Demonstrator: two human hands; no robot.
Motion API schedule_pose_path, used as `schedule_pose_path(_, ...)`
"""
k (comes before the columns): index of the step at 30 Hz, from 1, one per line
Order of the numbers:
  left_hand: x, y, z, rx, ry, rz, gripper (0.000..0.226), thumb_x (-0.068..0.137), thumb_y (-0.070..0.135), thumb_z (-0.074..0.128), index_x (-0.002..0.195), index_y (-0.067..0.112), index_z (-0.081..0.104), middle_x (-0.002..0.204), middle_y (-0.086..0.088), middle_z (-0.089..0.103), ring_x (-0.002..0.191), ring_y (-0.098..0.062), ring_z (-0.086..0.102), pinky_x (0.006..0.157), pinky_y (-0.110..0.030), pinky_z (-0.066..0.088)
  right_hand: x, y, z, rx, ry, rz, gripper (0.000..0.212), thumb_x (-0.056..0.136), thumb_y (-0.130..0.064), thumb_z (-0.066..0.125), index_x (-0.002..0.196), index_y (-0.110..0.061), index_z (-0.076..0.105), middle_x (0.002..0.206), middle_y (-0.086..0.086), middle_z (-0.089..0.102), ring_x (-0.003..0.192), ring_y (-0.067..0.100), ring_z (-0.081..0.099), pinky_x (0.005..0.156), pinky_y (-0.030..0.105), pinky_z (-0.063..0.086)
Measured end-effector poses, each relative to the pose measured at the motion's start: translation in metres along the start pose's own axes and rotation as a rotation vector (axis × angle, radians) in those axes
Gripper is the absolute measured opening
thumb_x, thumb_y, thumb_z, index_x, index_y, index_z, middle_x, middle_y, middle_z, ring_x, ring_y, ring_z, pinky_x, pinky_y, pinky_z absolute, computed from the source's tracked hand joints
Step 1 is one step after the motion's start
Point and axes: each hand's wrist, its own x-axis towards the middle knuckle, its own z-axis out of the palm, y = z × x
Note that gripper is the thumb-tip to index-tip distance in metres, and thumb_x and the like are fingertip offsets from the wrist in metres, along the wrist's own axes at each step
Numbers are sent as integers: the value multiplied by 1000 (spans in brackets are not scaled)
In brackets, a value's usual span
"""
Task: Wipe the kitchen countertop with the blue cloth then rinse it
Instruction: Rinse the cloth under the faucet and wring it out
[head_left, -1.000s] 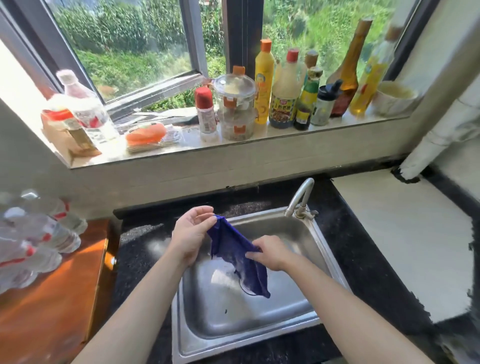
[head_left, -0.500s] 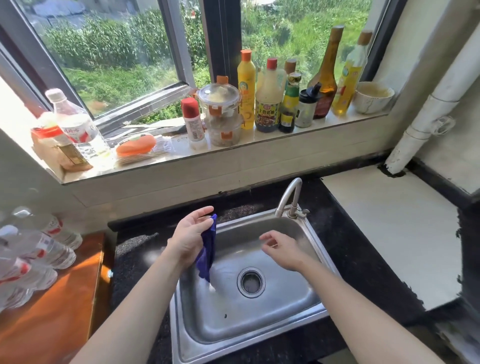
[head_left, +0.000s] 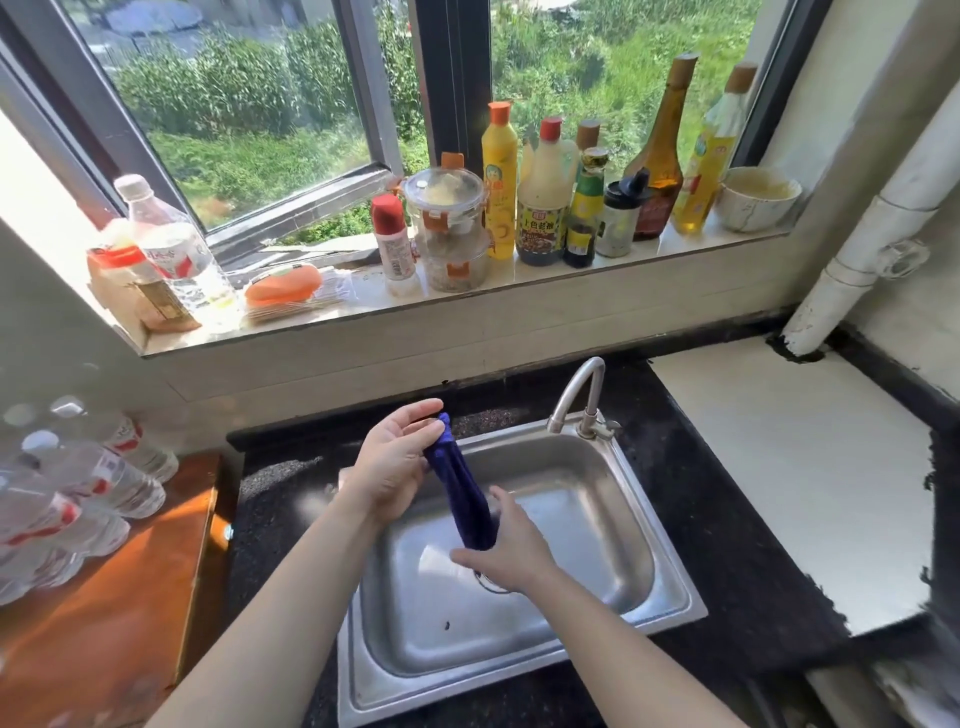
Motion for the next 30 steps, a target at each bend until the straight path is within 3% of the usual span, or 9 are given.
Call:
schedule_pose_path(3,0,-8,11,-9,26,25,27,93,-9,56,114,7,63,89,-8,61,72,-17,60,66,-27,54,-4,12,6,102,172,118,17,92,-22,59,106,-18,68,91,-6,69,88,20,67,82,38,56)
schedule_pose_path(9,9,-35,-2,-6,149,31,23,91,-12,58,103,7,64,99,-15,72,94,-24,66,86,-30,54,-15,38,-14,-3,337,176,28,103,-24,36,98,-20,64,91,-2,65,82,19,59,66,33,44)
schedule_pose_path(12,8,-46,-9,96,177,4,24,87,-9,67,104,7,65,96,-12,72,92,-23,65,83,-23,52,-16,38,-34,69,399,167,24,105,-26,31,95,-20,52,92,-2,59,79,17,54,62,33,37)
schedule_pose_path(15,5,-55,-18,428,170,0,43,71,3,87,107,12,64,97,-4,69,84,-15,63,70,-12,49,-21,31,-59,96,412,100,25,106,-29,30,94,-20,50,88,-3,59,76,13,53,58,27,34)
schedule_pose_path(17,8,-64,-27,778,142,18,54,63,11,92,109,18,64,100,2,67,88,-14,63,76,-16,49,-23,24,-73,61,419,45,25,106,-31,30,99,-22,53,89,-3,61,78,14,56,58,25,34)
schedule_pose_path(21,11,-77,-39,1236,2,96,25,78,18,78,103,22,75,99,4,71,98,-17,64,87,-28,47,-14,11,-87,34,453,-52,25,105,-34,36,105,-25,60,92,-5,64,87,19,59,72,35,43)
schedule_pose_path(23,8,-77,-37,1232,-16,83,10,88,24,69,91,29,77,86,10,73,87,-13,67,81,-31,51,-10,9,-92,42,450,-61,25,104,-36,38,102,-29,62,91,-9,65,86,16,59,74,34,44)
schedule_pose_path(27,4,-69,-29,1110,56,72,19,93,31,63,78,39,72,72,19,72,74,-1,66,72,-26,51,-7,4,-106,44,499,-67,24,101,-37,47,82,-30,60,79,-9,65,79,17,60,69,34,45)
schedule_pose_path(30,-2,-56,-10,861,115,146,20,95,24,64,81,29,76,71,17,73,65,4,63,65,-14,46,-5,-8,-114,276,587,-87,27,98,-36,55,79,-21,66,72,1,68,73,25,64,68,39,56)
